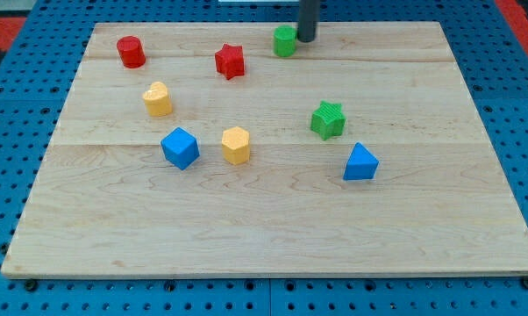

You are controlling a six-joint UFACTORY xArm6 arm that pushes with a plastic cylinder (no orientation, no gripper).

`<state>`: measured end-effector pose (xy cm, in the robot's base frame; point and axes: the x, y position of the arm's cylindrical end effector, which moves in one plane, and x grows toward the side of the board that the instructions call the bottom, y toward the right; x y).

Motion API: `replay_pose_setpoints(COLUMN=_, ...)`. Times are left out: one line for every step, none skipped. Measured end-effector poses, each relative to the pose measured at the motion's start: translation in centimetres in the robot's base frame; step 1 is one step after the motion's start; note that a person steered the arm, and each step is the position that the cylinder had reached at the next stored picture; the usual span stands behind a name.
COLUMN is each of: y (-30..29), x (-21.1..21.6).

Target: Move the green circle closer to the red circle

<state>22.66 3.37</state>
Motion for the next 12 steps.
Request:
replay_pose_setpoints(y=-7.3, x=0.0)
replay_pose_setpoints(y=-9.1, x=0.0)
replay_pose_setpoints(y=-8.4, x=0.0)
replay_pose_setpoints(y=-9.5, x=0.0)
replay_pose_setpoints(y=-7.6, x=0.0)
replay_pose_setpoints(y=-5.9, x=-0.2)
replay_pose_setpoints(y=-5.9, x=-0.4)
replay_pose_setpoints(y=-5.9, x=-0.4)
replay_pose_setpoints(y=-5.9, x=-0.4)
replay_pose_setpoints(y=-4.0, x=-0.3)
replay_pose_setpoints(y=-3.7, x=-0.1)
replay_pose_setpoints(y=-2.2, x=1.9)
